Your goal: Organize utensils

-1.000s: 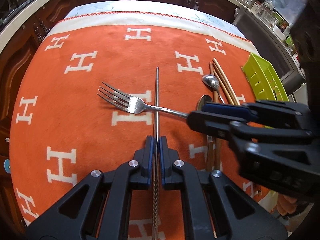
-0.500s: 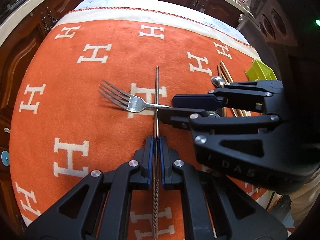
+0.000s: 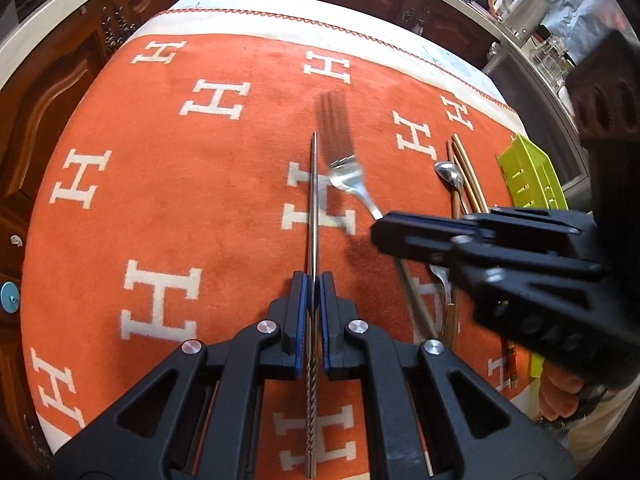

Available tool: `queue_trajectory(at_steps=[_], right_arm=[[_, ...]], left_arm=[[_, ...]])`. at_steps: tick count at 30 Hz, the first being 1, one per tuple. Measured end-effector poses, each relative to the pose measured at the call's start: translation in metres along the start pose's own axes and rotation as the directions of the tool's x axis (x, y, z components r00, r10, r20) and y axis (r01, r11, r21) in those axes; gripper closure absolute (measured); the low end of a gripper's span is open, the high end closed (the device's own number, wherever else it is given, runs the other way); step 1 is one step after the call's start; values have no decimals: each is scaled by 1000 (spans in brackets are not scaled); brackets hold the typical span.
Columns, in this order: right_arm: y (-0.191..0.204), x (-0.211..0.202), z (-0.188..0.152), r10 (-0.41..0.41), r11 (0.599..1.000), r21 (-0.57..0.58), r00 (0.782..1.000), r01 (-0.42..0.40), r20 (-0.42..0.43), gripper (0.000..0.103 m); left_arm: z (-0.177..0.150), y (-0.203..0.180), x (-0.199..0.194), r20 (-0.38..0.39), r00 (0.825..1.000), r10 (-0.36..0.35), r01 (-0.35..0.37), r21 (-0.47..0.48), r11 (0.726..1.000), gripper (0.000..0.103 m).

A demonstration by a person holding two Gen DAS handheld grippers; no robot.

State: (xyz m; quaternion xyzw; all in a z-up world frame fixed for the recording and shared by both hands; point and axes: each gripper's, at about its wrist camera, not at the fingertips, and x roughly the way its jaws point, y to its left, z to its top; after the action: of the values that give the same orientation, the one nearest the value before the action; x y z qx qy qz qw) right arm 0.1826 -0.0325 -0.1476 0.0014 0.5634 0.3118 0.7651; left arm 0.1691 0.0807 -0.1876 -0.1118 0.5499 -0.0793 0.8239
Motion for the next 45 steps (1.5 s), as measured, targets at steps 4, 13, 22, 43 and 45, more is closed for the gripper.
queue_trajectory(at_steps=[4, 13, 22, 43, 45], right_arm=[[-6, -22, -7, 24, 997, 70, 998, -28, 64, 99], [-25, -92, -40, -25, 979, 206, 983, -14, 183, 99], [-64, -184, -91, -196, 931, 352, 942, 92, 272, 99], [-162, -196, -163, -398, 789, 554, 908, 264, 134, 98], [-165, -190, -162, -393, 788, 555, 912, 266, 121, 98]], left_arm=[[0, -3, -12, 22, 1000, -5, 5, -3, 1000, 99], [7, -42, -59, 89, 995, -52, 48, 43, 998, 99], [24, -128, -98, 119, 977, -174, 156, 146, 977, 99], [23, -289, 13, -142, 953, -266, 288, 162, 944, 99], [22, -289, 25, -159, 954, -254, 279, 161, 947, 99]])
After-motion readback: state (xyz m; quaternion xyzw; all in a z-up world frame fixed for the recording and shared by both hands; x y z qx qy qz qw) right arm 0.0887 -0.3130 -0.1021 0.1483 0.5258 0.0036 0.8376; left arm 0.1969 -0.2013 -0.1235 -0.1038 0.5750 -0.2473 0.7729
